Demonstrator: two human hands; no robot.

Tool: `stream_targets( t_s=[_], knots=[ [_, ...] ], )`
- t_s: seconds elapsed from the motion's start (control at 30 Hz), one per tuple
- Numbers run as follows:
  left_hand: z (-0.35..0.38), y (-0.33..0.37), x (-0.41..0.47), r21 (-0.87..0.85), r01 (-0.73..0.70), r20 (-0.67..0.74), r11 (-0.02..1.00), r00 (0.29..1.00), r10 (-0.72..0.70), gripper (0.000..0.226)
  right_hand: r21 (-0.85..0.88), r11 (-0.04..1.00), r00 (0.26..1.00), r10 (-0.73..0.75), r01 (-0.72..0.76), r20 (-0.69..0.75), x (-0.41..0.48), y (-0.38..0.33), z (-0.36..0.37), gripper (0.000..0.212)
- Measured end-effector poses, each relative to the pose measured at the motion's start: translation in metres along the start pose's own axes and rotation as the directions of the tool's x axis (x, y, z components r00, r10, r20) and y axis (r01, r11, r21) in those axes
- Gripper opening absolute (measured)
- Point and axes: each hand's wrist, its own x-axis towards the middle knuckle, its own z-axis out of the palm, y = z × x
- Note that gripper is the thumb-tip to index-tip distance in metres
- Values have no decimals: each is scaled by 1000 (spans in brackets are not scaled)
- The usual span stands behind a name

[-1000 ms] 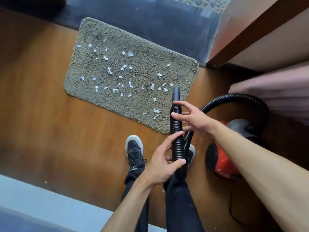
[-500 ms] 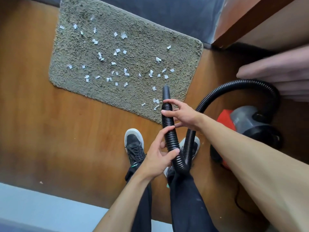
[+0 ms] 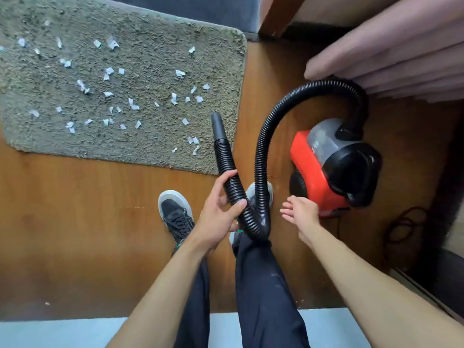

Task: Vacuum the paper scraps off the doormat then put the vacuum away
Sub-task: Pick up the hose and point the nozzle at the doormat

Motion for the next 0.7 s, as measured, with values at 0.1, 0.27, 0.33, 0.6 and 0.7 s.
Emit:
stream_targets(
  t_s=[0.1, 0.27, 0.33, 0.6, 0.7],
  knots=[
    [7, -5, 4, 25, 7, 7, 1000, 1000, -7, 58, 57, 998, 980, 52, -41, -190, 14, 15, -37, 20],
    [15, -13, 12, 35, 2, -12, 999, 1000, -2, 58, 81, 996, 934, 63, -37, -351, 29, 15, -64, 56],
    [21, -14, 14, 29, 4, -19, 1000, 1000, -3, 58, 79, 996, 936, 72, -48, -345, 30, 12, -67, 68],
    [42, -17, 19, 39, 19, -7, 999, 1000, -19, 58, 76, 993, 934, 112, -91, -340, 42, 5, -68, 94],
    [46, -18, 21, 51, 24, -7, 998, 1000, -23, 58, 71, 993, 938, 113, -95, -327, 44, 8, -67, 92]
  ],
)
